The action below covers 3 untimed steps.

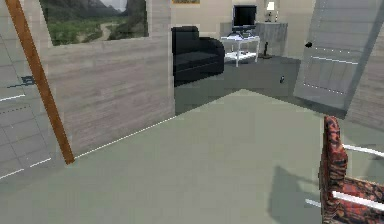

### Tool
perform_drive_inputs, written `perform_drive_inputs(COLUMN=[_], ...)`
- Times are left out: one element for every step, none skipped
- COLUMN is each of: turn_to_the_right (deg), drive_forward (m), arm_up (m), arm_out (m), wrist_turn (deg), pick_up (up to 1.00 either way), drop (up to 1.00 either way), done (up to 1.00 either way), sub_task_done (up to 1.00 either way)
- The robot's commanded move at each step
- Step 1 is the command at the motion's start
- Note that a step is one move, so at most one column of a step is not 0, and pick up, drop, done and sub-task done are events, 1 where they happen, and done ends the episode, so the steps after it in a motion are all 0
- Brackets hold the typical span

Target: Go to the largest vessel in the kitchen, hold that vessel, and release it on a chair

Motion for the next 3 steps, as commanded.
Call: perform_drive_inputs(turn_to_the_right=[0.0, 0.0, 0.0], drive_forward=[0.0, 0.0, 0.0], arm_up=[-0.36, -0.5, 0.0], arm_out=[0.0, 0.0, 0.0], wrist_turn=[0.0, 0.0, 0.0], pick_up=[0.0, 0.0, 0.0], drop=[0.0, 0.0, 1.0], done=[0.0, 0.0, 0.0], sub_task_done=[0.0, 0.0, 0.0])
